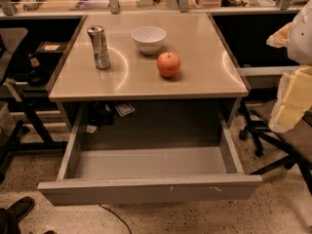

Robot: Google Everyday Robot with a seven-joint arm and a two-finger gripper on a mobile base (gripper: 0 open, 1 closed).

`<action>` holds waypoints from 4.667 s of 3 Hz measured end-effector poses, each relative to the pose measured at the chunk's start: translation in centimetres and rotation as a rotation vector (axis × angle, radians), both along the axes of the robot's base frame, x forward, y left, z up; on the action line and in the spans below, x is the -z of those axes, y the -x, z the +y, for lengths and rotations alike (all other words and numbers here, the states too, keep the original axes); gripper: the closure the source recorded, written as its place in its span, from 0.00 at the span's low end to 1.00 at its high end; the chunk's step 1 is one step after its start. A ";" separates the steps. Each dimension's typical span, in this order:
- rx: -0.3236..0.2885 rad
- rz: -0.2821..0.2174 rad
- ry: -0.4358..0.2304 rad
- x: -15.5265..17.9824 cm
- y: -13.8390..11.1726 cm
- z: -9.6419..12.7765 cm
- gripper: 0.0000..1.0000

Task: Place apple into top drawer

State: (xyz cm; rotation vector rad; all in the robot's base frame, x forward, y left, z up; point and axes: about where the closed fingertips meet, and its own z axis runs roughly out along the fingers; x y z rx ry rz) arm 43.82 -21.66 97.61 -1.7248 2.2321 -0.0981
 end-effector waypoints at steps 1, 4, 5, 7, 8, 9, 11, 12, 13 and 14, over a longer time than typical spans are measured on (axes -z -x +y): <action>0.001 -0.004 0.002 -0.2 -0.3 0.2 0.00; -0.094 0.004 -0.072 1.9 -4.2 4.8 0.00; -0.094 0.004 -0.072 1.9 -4.2 4.8 0.00; -0.071 -0.040 -0.184 2.9 -6.8 6.8 0.00; -0.080 -0.069 -0.271 3.6 -9.8 9.1 0.00; -0.104 -0.084 -0.342 4.4 -12.8 11.6 0.00; -0.116 -0.087 -0.410 5.6 -15.6 13.5 0.00; -0.104 -0.086 -0.418 5.9 -15.8 13.5 0.00; -0.072 -0.106 -0.458 6.9 -17.4 13.0 0.00; -0.054 -0.131 -0.509 7.9 -19.7 12.9 0.00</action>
Offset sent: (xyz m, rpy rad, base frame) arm 0.0300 0.0328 -0.0098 -0.0012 0.0333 0.0685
